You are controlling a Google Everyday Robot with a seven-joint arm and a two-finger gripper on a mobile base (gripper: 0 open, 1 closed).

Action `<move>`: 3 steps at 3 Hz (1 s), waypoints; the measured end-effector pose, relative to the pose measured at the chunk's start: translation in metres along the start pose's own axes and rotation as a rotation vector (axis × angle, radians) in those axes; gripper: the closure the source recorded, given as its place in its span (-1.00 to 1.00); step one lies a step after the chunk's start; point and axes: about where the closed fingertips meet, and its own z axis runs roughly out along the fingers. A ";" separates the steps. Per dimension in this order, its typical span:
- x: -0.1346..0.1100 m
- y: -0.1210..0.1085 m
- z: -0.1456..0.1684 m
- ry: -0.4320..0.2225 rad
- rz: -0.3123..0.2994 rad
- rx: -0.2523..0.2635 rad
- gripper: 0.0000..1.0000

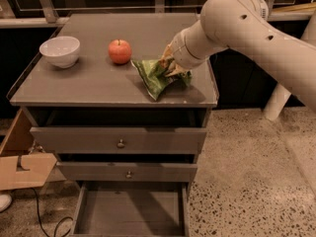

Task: Pick green jalapeno chip bag from bottom drawer and place on counter

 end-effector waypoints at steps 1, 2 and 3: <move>0.000 0.000 0.000 0.000 0.000 0.000 0.15; 0.000 0.000 0.000 0.000 0.000 0.000 -0.32; 0.000 0.000 0.000 0.000 0.000 0.000 -0.78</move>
Offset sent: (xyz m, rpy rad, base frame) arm 0.0000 0.0000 0.0000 0.0000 0.0000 0.0000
